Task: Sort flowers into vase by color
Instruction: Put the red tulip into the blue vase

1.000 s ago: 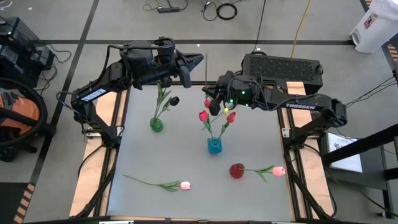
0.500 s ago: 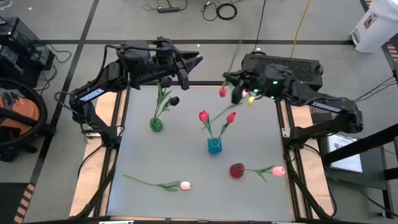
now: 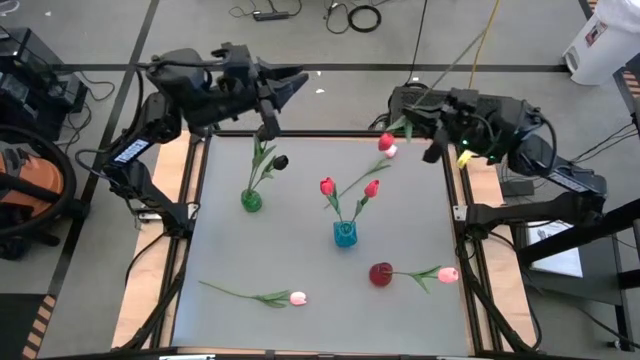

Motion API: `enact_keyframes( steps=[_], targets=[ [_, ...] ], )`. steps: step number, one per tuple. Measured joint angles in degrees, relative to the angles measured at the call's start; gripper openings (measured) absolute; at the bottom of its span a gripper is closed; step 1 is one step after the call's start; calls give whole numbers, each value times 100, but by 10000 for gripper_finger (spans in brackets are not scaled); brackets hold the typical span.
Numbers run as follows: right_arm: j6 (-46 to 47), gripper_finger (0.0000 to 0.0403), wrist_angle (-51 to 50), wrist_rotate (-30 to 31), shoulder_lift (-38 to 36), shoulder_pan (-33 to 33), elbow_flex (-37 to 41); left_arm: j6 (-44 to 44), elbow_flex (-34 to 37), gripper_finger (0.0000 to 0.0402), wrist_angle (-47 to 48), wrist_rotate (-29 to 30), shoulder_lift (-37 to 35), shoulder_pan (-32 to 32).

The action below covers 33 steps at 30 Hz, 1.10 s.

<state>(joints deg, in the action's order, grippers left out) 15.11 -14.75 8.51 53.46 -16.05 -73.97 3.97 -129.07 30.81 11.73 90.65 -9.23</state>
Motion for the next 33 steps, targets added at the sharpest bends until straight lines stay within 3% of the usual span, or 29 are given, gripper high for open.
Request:
enact_keyframes(
  steps=[4,13,18,26,33],
  targets=[
    [524,0,-58,-363,-93,8,0,-73,-15,116,22,-129,-2,6],
    [2255,0,-43,-2294,197,8,0,-631,-12,116,333,-126,4,81],
    [3129,0,-9,-2987,432,10,0,-686,-11,116,602,-123,4,79],
    [4192,2,75,-3590,574,10,2,-2041,-11,116,1263,-107,4,283],
    [5242,3,655,-3618,574,29,2,-3345,-7,116,1320,-33,7,457]
  ],
)
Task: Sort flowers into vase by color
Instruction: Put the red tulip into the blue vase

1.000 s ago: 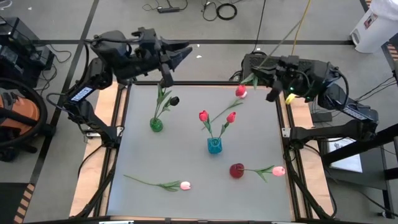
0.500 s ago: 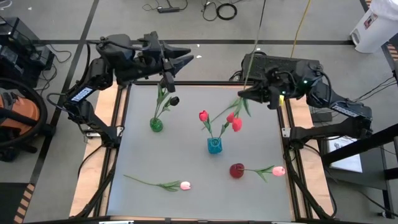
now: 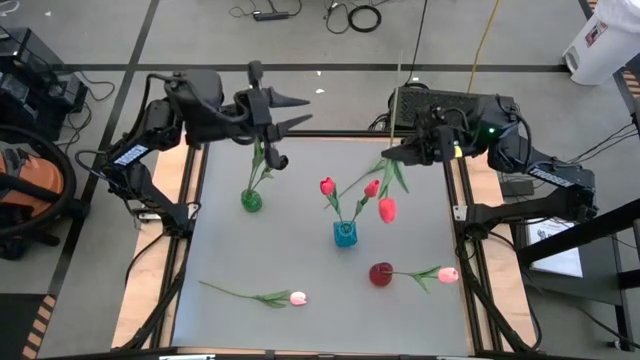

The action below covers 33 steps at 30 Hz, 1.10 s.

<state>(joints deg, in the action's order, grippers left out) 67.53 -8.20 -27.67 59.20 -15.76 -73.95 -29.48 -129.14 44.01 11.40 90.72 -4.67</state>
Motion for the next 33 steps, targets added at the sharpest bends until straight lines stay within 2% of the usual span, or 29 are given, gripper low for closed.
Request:
enact_keyframes(
  steps=[6,15,19,26,33],
  targets=[
    [622,4,694,63,56,215,-1,-1060,4,116,-119,312,157,158],
    [1179,4,943,264,324,678,-2,-3576,2,116,-511,1640,678,490],
    [1389,4,1026,372,487,917,-2,-4531,2,116,-584,1998,938,542],
    [1584,4,1021,382,735,1250,-2,-5319,2,116,-957,2127,1253,570],
    [1688,4,1022,530,782,1451,-2,-5537,2,116,-1331,2064,1316,669]
  ],
)
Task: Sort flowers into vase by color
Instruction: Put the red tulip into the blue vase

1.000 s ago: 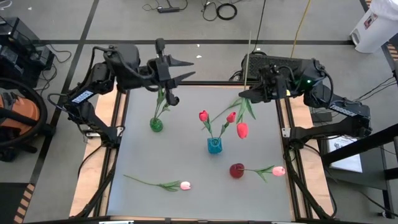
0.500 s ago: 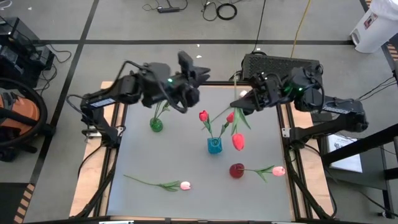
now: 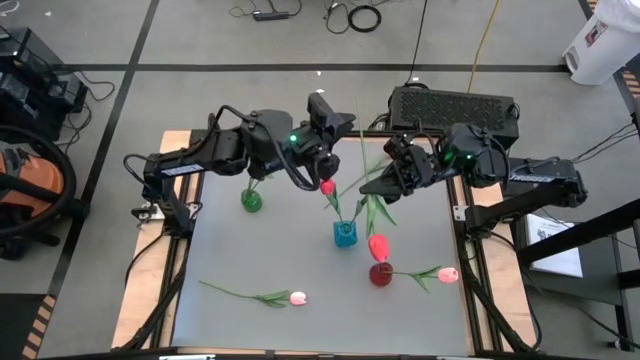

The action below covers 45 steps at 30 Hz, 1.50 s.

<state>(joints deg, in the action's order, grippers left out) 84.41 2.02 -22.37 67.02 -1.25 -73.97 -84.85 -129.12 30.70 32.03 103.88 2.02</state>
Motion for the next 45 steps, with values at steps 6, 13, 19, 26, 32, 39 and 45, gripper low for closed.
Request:
enact_keyframes(
  steps=[6,13,19,26,32,39,45],
  targets=[
    [129,4,39,11,-1,23,0,1,0,116,-39,-115,2,229],
    [330,4,285,9,-2,25,0,47,0,116,-39,-352,2,543],
    [451,4,459,9,-3,79,0,47,0,116,-86,-352,0,675],
    [495,4,453,177,63,327,2,51,0,116,-297,-465,0,680],
    [561,4,519,406,145,468,2,331,63,116,-337,-517,0,680],
    [663,4,566,463,213,527,2,507,215,116,-335,-528,0,676],
    [675,4,602,448,229,559,2,500,278,116,-322,-450,0,709]
  ],
)
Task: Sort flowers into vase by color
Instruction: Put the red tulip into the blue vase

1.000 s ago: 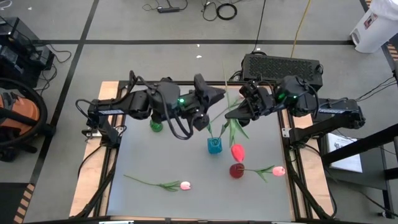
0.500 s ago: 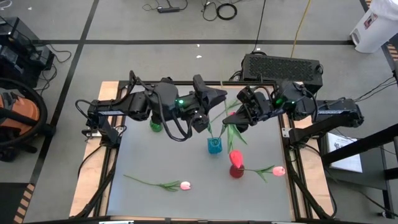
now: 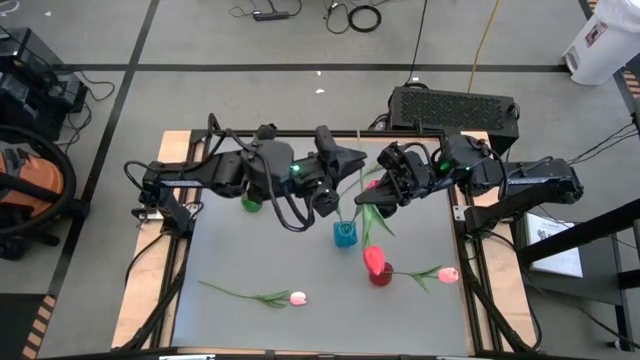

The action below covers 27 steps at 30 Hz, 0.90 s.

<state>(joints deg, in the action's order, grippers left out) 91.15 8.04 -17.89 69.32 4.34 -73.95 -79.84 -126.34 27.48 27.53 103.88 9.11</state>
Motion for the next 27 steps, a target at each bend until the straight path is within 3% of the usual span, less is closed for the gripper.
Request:
enact_keyframes(
  steps=[27],
  targets=[
    [-247,2,-214,5,-11,-267,0,-946,-2,116,-9,1284,0,246]
  ],
)
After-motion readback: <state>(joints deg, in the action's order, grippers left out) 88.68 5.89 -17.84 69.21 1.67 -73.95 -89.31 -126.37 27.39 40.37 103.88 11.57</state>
